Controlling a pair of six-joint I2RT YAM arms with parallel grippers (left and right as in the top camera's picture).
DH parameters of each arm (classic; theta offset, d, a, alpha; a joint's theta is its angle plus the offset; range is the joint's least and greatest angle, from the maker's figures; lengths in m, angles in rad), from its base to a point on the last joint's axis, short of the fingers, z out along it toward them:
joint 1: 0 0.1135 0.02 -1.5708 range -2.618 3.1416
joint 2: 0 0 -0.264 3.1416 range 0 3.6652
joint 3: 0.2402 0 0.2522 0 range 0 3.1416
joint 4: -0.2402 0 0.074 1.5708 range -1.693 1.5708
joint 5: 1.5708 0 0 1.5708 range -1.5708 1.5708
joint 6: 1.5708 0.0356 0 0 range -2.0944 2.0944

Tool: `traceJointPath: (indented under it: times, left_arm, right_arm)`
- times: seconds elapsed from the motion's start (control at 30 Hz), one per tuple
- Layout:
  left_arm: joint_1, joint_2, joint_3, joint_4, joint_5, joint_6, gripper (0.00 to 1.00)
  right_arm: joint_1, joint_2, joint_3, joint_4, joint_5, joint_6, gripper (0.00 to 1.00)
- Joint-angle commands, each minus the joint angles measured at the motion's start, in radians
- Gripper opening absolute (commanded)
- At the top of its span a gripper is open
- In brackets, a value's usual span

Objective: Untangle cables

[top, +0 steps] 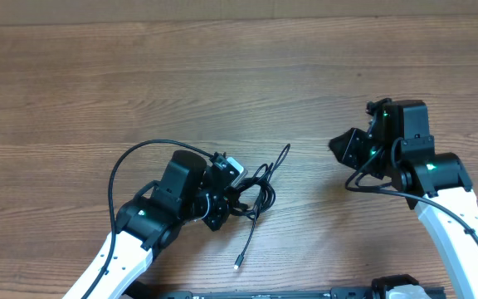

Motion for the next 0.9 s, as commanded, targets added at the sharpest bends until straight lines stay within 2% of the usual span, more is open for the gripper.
traceJointPath:
  times: [0.0,0.3,0.6,0.7,0.87]
  left_arm:
    - [0.000,-0.006,0.006,0.005,0.026,0.027,0.04]
    - [0.000,-0.006,0.006,0.008,0.026,0.027,0.04]
    - [0.000,-0.006,0.006,0.023,0.027,0.027,0.04]
    - [0.000,-0.006,0.006,0.023,0.035,0.027,0.04]
    - [0.000,-0.006,0.006,0.037,0.066,0.028,0.04]
  right_arm:
    - [0.003,0.002,-0.031,0.005,-0.179,0.023,0.29]
    - [0.004,0.064,-0.123,0.081,-0.365,0.023,0.30]
    - [0.040,0.171,-0.217,0.320,-0.550,0.023,0.30]
    - [0.040,0.180,-0.217,0.409,-0.624,0.024,0.33]
    - [0.040,0.185,-0.218,0.442,-0.624,0.035,0.34]
